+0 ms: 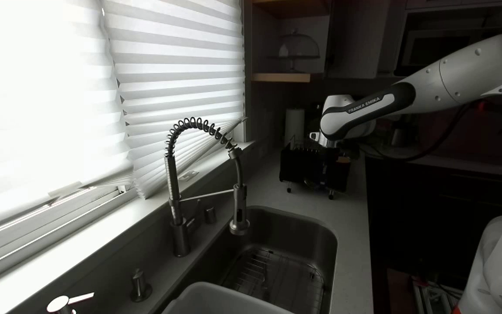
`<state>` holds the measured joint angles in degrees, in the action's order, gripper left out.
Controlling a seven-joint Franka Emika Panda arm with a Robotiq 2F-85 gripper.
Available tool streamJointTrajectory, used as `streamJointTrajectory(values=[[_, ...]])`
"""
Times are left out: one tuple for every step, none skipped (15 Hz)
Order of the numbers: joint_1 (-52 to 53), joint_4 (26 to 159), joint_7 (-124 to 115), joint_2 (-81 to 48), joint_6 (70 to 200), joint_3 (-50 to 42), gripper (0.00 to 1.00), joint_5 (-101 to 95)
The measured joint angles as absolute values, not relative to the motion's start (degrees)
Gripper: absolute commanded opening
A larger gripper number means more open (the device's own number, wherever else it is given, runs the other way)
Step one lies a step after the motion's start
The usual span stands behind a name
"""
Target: Pick up the spoon on the sink worktop and place it in the utensil holder
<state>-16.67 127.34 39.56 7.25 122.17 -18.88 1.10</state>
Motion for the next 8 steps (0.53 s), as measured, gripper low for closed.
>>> streamJointTrajectory(values=[[-16.69, 126.78, 39.3, 7.26, 122.04, -18.96, 0.02, 1.43], [-16.69, 126.01, 38.97, 7.26, 121.75, -19.08, 0.02, 1.85], [-16.7, 125.21, 38.56, 7.26, 121.27, -19.21, 0.02, 2.24], [-16.71, 124.3, 38.19, 7.25, 120.53, -19.36, 0.02, 2.84], [-16.71, 123.29, 37.84, 7.24, 119.52, -19.49, 0.02, 3.45], [-16.71, 122.31, 37.34, 7.22, 118.58, -19.62, 0.02, 4.07], [-16.72, 121.26, 36.82, 7.17, 117.56, -19.75, 0.02, 4.65], [-16.73, 120.12, 36.11, 7.1, 116.55, -19.89, 0.02, 5.34]])
